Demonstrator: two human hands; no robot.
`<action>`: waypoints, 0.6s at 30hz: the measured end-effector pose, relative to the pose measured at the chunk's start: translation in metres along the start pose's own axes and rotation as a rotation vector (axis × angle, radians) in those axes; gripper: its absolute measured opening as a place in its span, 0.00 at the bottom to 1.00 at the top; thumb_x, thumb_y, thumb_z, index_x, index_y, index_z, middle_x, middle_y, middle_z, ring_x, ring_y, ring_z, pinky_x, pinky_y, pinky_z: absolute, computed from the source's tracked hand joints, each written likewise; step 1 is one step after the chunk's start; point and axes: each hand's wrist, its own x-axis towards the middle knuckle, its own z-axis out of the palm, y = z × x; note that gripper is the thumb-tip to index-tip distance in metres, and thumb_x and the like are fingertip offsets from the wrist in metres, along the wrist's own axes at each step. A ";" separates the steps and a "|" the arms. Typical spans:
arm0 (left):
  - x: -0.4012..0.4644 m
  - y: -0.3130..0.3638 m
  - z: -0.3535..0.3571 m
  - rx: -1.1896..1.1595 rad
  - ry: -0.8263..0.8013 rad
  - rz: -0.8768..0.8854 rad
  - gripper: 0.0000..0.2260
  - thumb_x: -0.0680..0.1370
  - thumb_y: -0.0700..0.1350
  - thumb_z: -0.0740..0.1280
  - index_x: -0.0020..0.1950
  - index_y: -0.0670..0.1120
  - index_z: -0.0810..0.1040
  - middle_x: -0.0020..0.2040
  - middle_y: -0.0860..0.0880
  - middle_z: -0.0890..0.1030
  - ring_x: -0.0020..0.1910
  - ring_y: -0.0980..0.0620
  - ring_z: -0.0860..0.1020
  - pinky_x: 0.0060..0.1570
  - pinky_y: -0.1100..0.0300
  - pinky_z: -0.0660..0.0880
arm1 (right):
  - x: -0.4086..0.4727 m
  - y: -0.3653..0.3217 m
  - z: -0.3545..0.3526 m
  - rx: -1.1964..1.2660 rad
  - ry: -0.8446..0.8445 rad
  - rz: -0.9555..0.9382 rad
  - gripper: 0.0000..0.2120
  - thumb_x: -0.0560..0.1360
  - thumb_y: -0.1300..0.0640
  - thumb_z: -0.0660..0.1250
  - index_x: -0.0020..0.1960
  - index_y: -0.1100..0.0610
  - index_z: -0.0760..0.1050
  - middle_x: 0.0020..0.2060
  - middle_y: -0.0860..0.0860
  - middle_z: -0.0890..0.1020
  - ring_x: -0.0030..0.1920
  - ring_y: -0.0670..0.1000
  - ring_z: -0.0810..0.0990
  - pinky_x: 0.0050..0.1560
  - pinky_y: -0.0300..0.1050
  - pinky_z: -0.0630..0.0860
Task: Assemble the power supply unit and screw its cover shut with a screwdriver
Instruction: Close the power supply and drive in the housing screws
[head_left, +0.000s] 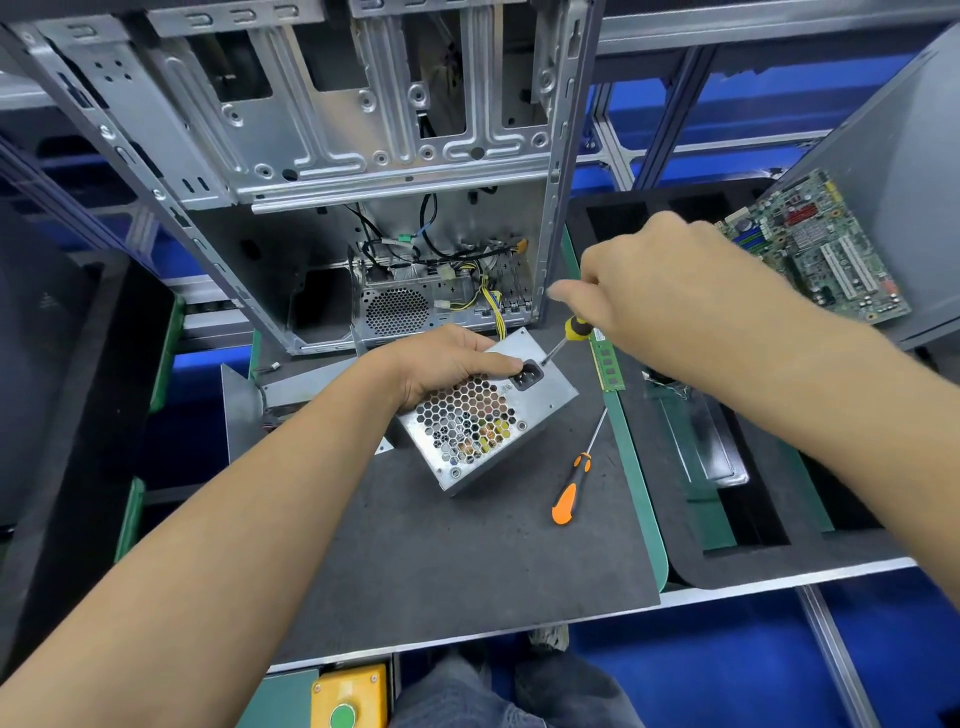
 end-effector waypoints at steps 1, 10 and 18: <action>0.000 0.000 0.000 -0.001 -0.006 0.004 0.06 0.76 0.47 0.74 0.48 0.44 0.87 0.43 0.43 0.85 0.36 0.49 0.81 0.44 0.55 0.79 | -0.001 -0.001 0.000 -0.016 0.017 0.004 0.21 0.80 0.35 0.55 0.36 0.50 0.62 0.32 0.52 0.63 0.33 0.55 0.65 0.35 0.48 0.64; -0.003 0.000 0.002 -0.017 -0.026 0.010 0.04 0.76 0.44 0.74 0.43 0.46 0.87 0.41 0.42 0.85 0.34 0.49 0.82 0.38 0.56 0.81 | -0.005 0.014 0.006 0.129 -0.011 -0.065 0.13 0.81 0.45 0.61 0.43 0.53 0.71 0.36 0.51 0.68 0.47 0.61 0.74 0.44 0.50 0.71; -0.018 0.013 0.022 0.326 0.088 0.135 0.06 0.75 0.47 0.75 0.46 0.44 0.87 0.34 0.52 0.79 0.33 0.54 0.70 0.35 0.61 0.65 | -0.024 0.053 0.023 0.449 0.386 0.176 0.27 0.81 0.45 0.57 0.30 0.61 0.66 0.24 0.60 0.70 0.32 0.65 0.70 0.37 0.52 0.71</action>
